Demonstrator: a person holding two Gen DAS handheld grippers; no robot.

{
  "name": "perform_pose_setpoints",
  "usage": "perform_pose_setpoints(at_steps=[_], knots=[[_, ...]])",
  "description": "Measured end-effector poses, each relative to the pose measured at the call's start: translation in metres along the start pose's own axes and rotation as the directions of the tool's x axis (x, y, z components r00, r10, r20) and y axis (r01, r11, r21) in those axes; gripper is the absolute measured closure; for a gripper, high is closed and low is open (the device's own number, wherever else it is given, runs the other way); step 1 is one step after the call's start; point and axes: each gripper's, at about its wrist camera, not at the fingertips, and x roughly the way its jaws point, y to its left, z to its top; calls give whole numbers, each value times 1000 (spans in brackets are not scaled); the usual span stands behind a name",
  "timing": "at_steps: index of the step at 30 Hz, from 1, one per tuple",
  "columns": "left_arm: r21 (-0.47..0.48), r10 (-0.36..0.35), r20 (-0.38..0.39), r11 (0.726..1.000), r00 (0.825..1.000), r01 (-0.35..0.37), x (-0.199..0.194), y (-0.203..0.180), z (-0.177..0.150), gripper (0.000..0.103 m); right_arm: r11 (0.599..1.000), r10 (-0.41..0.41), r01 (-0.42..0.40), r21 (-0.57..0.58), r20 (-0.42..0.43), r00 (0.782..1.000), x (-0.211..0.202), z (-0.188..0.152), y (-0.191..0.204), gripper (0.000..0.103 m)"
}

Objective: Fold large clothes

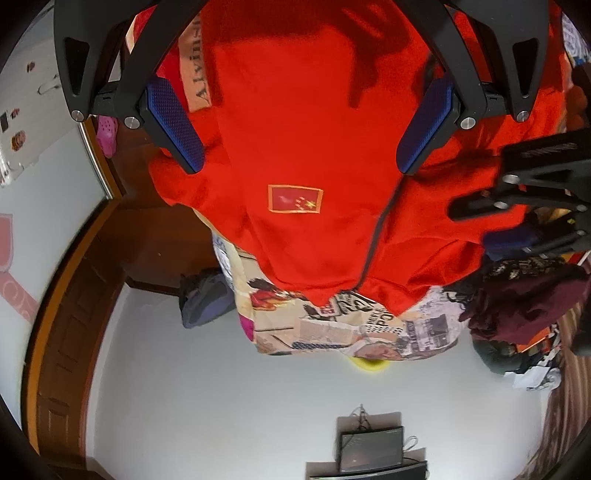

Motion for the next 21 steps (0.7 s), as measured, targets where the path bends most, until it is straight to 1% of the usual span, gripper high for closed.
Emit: perform_pose_setpoints(at_steps=[3,5,6,7,8,9,11,13,17,18,19,21], knots=[[-43,43,51,998,998,-41,-29,30,-4,33,999,30,-30,-40,13,999,0,9,17,0],[-71,81,70,995,994,-76,-43,50,-7,32,996,53,-52,-68,19,998,1,15,30,0],[-84,110,77,991,991,-103,-50,61,-10,32,994,71,-69,-87,21,997,2,19,39,0],[-101,156,81,984,984,-148,-58,78,-14,31,991,91,-88,-105,21,996,3,22,47,0],[-110,178,80,979,981,-169,-61,86,-18,30,987,108,-105,-118,18,994,5,24,54,0],[-132,213,74,970,974,-202,-67,102,-25,30,985,122,-119,-129,13,992,7,25,61,0],[-163,248,55,958,967,-236,-71,124,-35,30,973,160,-158,-166,-2,987,14,29,81,0],[-210,285,19,938,958,-275,-75,151,-52,30,960,194,-197,-201,-33,980,24,31,101,0],[-258,309,-57,914,949,-313,-73,184,-85,30,925,252,-276,-261,-123,960,43,26,135,0],[-263,311,-70,911,948,-318,-72,187,-92,30,917,264,-295,-269,-146,953,47,24,140,0],[-271,309,-92,907,947,-322,-69,192,-102,30,904,276,-320,-282,-186,943,56,19,150,0],[-284,295,-125,904,947,-320,-62,197,-118,30,893,268,-333,-304,-238,934,65,12,160,1]])
